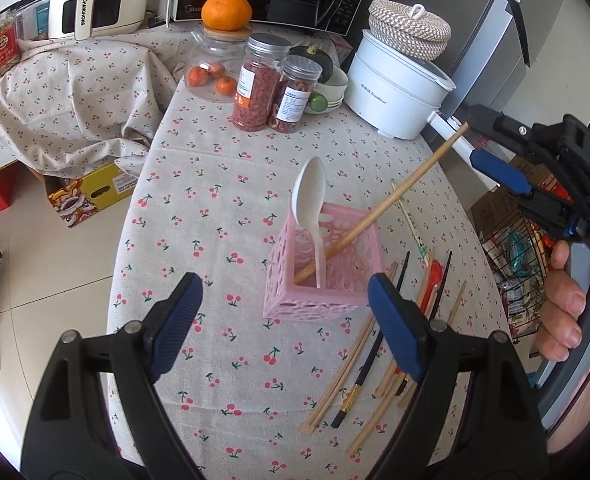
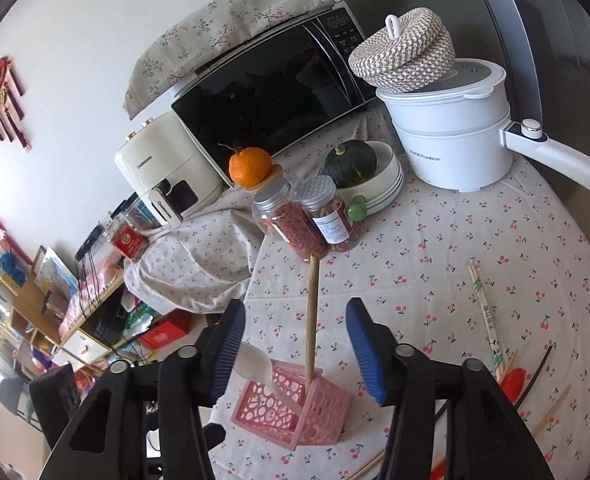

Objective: Organize utensils
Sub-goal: 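Drop the wooden chopstick into the pink holder and open the right tool, then grasp a wooden chopstick with the left tool while the right tool reaches toward the chopsticks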

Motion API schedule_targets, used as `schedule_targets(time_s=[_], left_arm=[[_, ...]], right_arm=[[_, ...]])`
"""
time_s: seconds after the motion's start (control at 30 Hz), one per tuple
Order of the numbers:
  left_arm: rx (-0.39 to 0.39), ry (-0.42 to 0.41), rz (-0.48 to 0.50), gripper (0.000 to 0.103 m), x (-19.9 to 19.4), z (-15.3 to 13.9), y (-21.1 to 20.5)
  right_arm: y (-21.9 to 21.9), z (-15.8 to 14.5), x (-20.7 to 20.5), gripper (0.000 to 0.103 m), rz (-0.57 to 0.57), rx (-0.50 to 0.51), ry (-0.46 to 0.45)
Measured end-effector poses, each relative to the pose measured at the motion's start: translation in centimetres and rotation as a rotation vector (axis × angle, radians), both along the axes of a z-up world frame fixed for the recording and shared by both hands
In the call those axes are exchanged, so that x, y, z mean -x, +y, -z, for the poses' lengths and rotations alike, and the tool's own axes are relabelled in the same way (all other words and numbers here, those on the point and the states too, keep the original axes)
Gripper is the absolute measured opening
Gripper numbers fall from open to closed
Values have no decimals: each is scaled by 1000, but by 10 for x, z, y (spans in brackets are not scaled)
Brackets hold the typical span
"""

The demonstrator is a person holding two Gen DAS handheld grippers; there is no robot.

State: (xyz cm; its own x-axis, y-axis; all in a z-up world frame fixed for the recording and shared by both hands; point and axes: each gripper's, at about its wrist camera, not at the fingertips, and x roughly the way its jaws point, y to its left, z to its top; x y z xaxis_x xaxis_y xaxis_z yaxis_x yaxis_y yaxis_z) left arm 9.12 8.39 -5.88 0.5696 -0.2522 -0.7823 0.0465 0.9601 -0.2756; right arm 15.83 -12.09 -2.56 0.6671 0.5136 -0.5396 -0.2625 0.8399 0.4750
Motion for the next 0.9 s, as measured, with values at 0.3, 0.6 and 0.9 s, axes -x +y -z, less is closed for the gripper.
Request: schedule_targets(time_s=[0.3, 0.6, 0.9], left_arm=[[-17, 34, 136, 85, 14, 5, -34], [-71, 124, 290, 85, 22, 28, -89], [-87, 169, 377, 59, 13, 40, -143]], right_arm=[[-49, -20, 30, 79, 42, 14, -42], [-105, 7, 48, 84, 157, 150, 115], [-146, 50, 53, 84, 215, 217, 314]])
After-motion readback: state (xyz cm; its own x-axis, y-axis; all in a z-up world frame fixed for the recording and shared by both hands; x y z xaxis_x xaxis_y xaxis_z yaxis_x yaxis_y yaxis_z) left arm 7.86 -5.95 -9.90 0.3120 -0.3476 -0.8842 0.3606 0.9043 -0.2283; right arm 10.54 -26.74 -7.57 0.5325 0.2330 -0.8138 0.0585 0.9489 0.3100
